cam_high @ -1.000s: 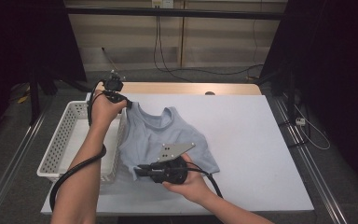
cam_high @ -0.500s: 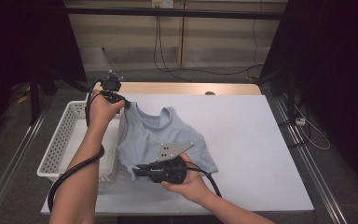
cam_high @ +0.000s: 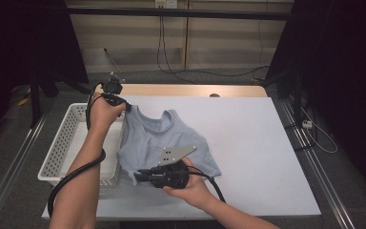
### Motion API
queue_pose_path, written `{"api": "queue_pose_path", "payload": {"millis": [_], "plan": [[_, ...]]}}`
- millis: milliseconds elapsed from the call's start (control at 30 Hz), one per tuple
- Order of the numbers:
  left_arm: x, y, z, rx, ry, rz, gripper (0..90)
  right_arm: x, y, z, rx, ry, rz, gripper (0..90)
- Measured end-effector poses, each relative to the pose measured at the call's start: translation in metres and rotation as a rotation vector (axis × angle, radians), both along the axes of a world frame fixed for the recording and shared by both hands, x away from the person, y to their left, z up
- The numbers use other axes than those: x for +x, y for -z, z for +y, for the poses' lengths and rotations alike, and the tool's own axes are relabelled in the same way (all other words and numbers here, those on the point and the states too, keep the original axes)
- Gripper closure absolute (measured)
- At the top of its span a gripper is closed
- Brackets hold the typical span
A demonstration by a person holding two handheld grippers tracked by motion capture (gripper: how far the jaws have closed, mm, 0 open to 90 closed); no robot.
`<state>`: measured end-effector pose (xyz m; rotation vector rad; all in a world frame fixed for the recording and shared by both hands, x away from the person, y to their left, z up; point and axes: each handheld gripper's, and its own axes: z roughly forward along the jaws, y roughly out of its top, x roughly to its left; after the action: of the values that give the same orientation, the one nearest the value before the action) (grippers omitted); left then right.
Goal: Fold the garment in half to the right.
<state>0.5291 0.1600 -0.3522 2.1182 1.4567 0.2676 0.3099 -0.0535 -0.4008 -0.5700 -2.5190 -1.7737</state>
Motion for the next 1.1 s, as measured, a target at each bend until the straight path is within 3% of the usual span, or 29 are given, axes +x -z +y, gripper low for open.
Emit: {"api": "queue_pose_path", "payload": {"millis": [833, 1100], "plan": [[0.015, 0.017, -0.026, 0.049, 0.029, 0.017, 84.5, 0.002, 0.005, -0.027, 0.013, 0.09, 0.019, 85.2], [0.019, 0.019, -0.032, 0.042, 0.023, 0.023, 84.4, 0.003, 0.006, -0.037, 0.007, 0.119, 0.022, 85.2]]}}
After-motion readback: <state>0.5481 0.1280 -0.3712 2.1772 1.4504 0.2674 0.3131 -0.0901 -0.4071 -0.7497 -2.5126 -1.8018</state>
